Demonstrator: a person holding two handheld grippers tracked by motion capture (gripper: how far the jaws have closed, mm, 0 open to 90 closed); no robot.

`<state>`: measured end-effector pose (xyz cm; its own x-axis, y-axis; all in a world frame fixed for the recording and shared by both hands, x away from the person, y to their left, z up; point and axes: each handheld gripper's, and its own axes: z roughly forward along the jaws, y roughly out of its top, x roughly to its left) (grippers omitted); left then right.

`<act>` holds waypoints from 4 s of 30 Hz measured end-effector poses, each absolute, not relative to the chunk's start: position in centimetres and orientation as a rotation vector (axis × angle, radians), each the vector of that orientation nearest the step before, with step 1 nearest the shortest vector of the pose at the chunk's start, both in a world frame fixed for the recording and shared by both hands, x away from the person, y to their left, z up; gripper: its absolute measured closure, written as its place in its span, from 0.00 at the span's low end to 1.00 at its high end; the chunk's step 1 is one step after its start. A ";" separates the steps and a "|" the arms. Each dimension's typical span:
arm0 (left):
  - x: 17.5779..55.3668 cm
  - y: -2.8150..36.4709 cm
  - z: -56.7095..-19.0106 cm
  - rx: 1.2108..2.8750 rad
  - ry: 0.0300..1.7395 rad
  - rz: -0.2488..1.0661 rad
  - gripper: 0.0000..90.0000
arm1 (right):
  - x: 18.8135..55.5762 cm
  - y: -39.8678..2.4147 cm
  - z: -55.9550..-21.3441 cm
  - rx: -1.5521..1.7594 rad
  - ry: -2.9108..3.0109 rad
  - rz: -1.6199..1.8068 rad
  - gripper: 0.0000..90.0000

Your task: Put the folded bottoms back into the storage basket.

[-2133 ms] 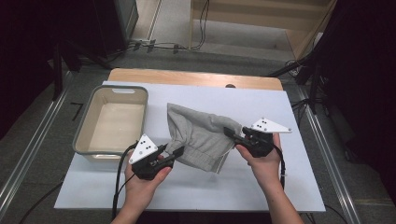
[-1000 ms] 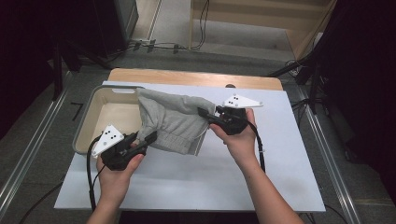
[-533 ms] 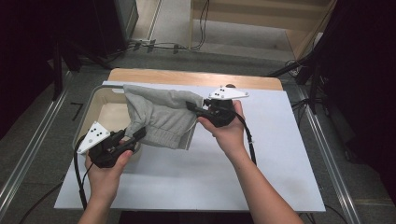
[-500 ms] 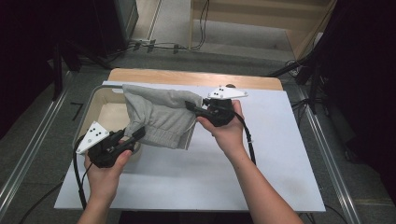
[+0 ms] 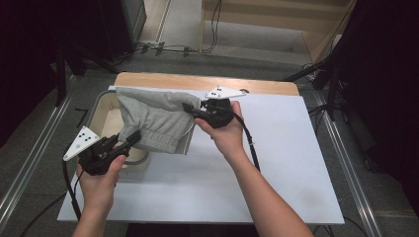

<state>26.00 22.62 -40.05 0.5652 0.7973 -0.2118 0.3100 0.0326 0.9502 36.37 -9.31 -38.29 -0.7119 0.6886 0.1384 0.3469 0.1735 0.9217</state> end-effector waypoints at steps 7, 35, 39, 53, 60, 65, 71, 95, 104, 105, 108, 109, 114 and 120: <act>26.1 24.1 -40.0 1.532 1.003 0.512 0.72 | 37.4 -7.3 -37.6 0.968 2.176 1.549 0.71; 26.8 29.2 -40.7 1.481 1.137 0.554 0.72 | 40.9 -0.1 -38.6 0.935 2.264 1.512 0.70; 26.9 29.7 -41.0 1.491 1.162 0.574 0.72 | 41.5 1.1 -39.3 0.939 2.286 1.495 0.70; 28.5 30.4 -43.2 1.543 1.282 0.577 0.71 | 43.2 3.1 -42.5 1.021 2.299 1.437 0.70; 29.0 30.1 -43.7 1.587 1.326 0.594 0.70 | 43.2 3.6 -42.9 1.022 2.278 1.391 0.69; 29.1 30.3 -43.8 1.616 1.368 0.617 0.69 | 43.2 4.1 -43.3 1.004 2.292 1.377 0.68; 28.8 30.0 -43.3 1.617 1.363 0.682 0.69 | 43.5 4.6 -43.7 1.013 2.319 1.365 0.67; 28.6 29.2 -42.3 1.607 1.245 0.563 0.06 | 41.5 -2.1 -39.9 1.017 2.270 1.458 0.00; 28.7 28.4 -42.1 1.590 1.141 0.475 0.00 | 38.1 -7.4 -41.2 1.039 2.206 1.473 0.00; 28.7 28.3 -42.1 1.590 1.140 0.473 0.00 | 37.6 -8.2 -41.3 1.046 2.197 1.482 0.00; 29.0 27.9 -42.1 1.594 1.133 0.451 0.00 | 36.2 -10.0 -41.6 1.042 2.174 1.478 0.00; 29.2 27.8 -42.1 1.599 1.129 0.449 0.00 | 35.7 -10.6 -41.8 1.042 2.167 1.481 0.00; 29.8 26.9 -41.9 1.619 1.118 0.441 0.00 | 33.3 -13.4 -43.0 1.042 2.154 1.462 0.00; 31.2 25.3 -41.5 1.650 1.085 0.418 0.11 | 30.4 -16.6 -44.7 1.051 2.147 1.454 0.00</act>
<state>31.16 25.33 -41.52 0.5247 0.8162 -0.2419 0.4428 -0.0190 0.8964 30.45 -16.63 -44.67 -0.6674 0.7349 0.1200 0.3843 0.2019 0.9009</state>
